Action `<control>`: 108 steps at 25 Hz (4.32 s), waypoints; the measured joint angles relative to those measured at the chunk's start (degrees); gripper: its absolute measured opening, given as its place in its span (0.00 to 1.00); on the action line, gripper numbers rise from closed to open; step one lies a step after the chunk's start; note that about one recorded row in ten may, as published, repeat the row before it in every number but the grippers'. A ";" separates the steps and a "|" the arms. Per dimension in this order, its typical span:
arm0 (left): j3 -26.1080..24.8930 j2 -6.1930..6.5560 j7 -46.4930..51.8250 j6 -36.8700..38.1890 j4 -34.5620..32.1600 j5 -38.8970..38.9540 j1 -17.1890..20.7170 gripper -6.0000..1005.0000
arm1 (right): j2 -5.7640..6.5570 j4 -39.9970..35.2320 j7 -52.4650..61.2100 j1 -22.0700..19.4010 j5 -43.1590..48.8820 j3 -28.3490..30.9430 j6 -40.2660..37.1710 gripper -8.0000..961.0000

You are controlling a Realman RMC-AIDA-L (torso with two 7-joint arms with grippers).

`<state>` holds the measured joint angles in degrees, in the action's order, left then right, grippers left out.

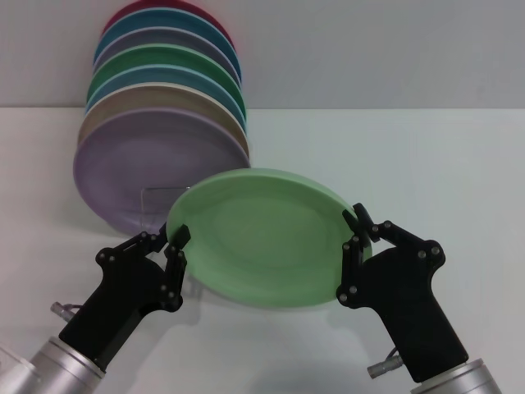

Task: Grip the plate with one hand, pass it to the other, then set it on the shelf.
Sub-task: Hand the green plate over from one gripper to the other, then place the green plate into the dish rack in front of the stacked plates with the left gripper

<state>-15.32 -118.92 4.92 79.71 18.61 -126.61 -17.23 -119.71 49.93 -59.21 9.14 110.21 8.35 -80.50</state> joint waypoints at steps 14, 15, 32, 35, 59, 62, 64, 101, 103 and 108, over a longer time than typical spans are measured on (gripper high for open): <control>-0.21 0.00 0.00 -0.70 0.07 -0.06 -0.08 0.11 | 0.00 -0.01 -0.16 0.09 0.00 0.00 0.00 0.03; -0.27 0.00 0.00 -0.70 0.02 -0.06 -0.08 0.10 | 0.00 -0.01 -0.18 0.09 0.00 0.00 -0.01 0.03; -0.15 0.10 -0.89 -0.60 -0.01 -0.06 0.01 0.06 | 0.25 -0.29 0.70 0.46 0.43 -0.08 -0.44 0.05; -0.17 0.11 -2.57 -0.59 0.41 -0.03 0.22 0.05 | 0.36 -0.51 0.96 0.86 0.49 -0.58 -0.47 0.06; -10.12 0.80 5.04 15.39 -1.34 0.48 3.27 0.05 | 0.46 -4.03 2.92 1.99 -0.03 -7.47 -9.44 0.35; -13.04 0.79 5.92 16.34 -3.17 0.24 2.74 0.06 | 0.35 -5.01 4.34 2.12 -0.14 -6.61 -8.68 0.35; -14.53 0.78 6.15 16.80 -5.14 0.14 1.93 0.06 | 0.34 -5.42 5.13 2.17 -0.19 -5.85 -8.17 0.35; -10.79 0.24 -6.04 4.97 -13.46 0.19 -3.89 0.12 | 0.32 -10.98 8.41 4.46 -4.67 1.44 -3.63 0.35; -10.70 0.21 -6.05 4.73 -13.45 0.12 -3.81 0.13 | 0.33 -10.99 8.41 4.52 -4.66 1.44 -3.61 0.35; -10.52 0.21 -5.76 4.59 -13.42 0.01 -3.50 0.13 | 0.35 -11.09 8.42 4.71 -4.67 1.74 -3.60 0.35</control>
<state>-25.84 -118.70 -0.84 84.30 5.19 -126.60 -20.72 -119.36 38.84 -50.79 13.85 105.55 10.09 -84.10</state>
